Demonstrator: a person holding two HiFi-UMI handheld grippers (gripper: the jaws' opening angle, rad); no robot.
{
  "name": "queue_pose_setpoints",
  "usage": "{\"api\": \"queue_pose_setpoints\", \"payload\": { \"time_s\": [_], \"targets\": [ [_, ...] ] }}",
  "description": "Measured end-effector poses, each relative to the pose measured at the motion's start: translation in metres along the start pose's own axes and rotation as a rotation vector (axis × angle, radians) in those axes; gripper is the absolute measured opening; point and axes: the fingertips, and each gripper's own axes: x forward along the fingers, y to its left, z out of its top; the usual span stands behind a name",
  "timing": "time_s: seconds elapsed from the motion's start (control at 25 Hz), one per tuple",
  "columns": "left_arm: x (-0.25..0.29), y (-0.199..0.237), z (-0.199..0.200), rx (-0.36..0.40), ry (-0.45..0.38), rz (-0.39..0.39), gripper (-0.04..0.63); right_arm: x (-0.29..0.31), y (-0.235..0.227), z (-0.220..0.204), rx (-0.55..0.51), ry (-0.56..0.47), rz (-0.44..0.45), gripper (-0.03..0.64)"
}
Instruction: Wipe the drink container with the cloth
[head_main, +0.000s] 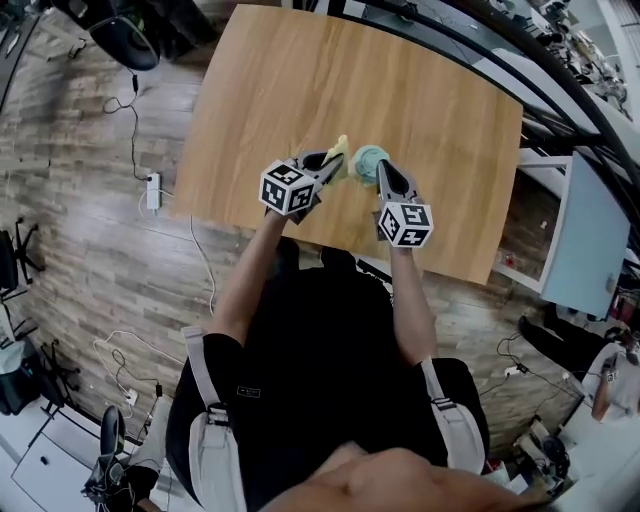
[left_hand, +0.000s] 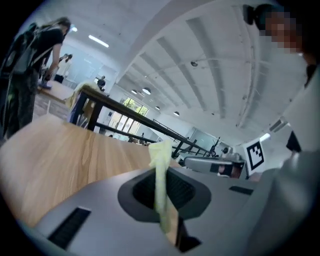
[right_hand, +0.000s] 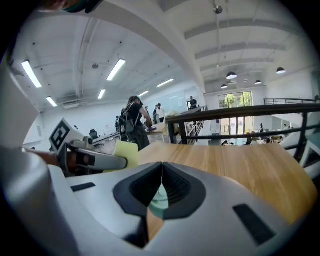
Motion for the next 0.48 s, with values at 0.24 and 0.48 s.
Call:
{"api": "queue_pose_setpoints", "payload": {
  "time_s": [0.24,0.48],
  "targets": [
    [-0.03,-0.026,0.039,0.26,-0.088,0.196,0.032,-0.048,0.002,0.068,-0.064,-0.234,-0.107,0.032],
    [-0.059,-0.082,0.061,0.326,-0.176,0.127,0.032,-0.093,0.023,0.084,-0.071,-0.303,-0.107,0.034]
  ]
}}
